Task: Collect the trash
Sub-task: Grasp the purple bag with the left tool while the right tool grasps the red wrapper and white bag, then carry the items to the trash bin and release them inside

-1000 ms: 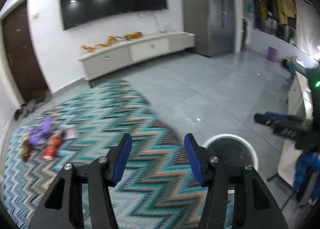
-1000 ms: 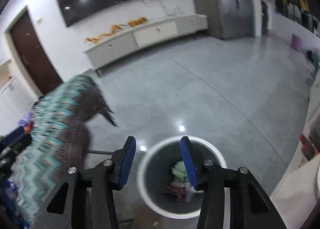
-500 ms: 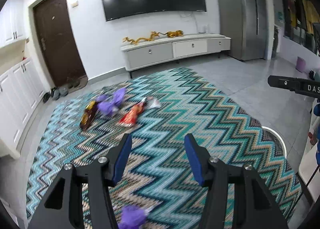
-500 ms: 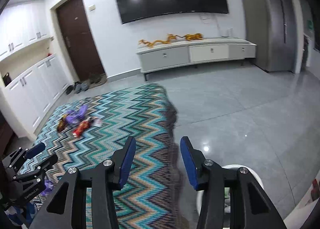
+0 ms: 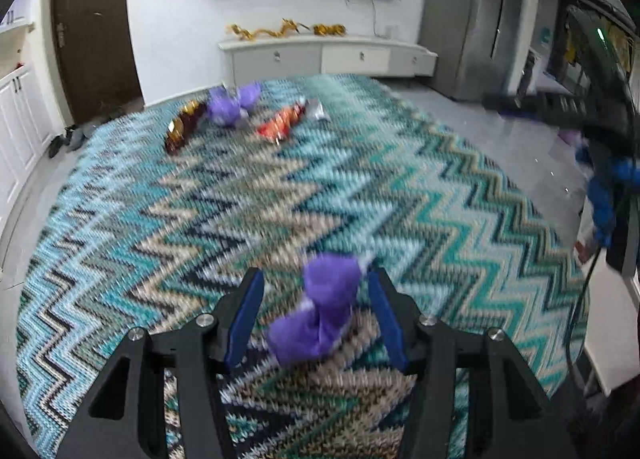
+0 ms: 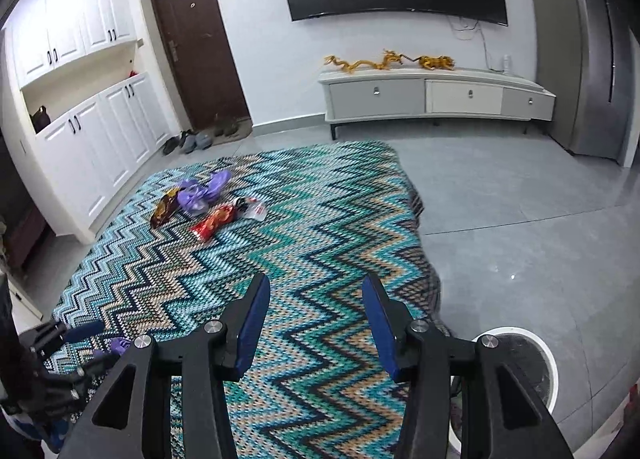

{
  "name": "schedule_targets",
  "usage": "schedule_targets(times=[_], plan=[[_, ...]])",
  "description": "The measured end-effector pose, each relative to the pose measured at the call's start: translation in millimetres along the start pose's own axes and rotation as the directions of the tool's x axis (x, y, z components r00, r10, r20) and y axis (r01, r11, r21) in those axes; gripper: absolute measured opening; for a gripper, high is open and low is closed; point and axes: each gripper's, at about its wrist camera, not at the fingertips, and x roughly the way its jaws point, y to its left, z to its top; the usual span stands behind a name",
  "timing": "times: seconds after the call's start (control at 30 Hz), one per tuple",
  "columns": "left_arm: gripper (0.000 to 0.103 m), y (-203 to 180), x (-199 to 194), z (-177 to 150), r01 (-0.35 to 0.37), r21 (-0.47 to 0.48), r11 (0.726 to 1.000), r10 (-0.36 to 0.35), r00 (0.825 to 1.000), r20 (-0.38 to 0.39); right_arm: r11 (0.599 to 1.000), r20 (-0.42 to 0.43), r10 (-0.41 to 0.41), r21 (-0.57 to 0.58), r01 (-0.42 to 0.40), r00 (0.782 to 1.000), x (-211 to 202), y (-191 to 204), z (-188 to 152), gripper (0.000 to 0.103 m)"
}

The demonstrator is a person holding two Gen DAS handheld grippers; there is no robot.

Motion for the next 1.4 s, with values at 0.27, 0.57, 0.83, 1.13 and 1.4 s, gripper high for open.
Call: schedule_targets(times=[0.27,0.57,0.83,1.13,1.4], plan=[[0.03,12,25,0,0.08,-0.041,0.996,-0.082,0.995,-0.057,0.999,-0.04,0.017,-0.042,-0.019,0.999,33,19,10,0.047],[0.028,45,38,26,0.065,-0.122,0.99,-0.067,0.998,-0.012,0.987,-0.14,0.117,-0.094,-0.131,0.983,119,65,40,0.047],[0.028,67,44,28,0.078,-0.186,0.979,-0.08,0.997,-0.003,0.976,-0.227,0.219,0.04,-0.216,0.949,198,94,59,0.047],[0.028,69,33,23,0.065,-0.215,0.974,-0.063,0.998,0.018,0.98,-0.209,0.193,0.097,-0.176,0.959,210,95,65,0.024],[0.028,59,12,33,-0.037,-0.217,0.975,0.049,0.998,0.05,0.949,-0.124,0.311,0.084,-0.303,0.942,122,72,32,0.021]])
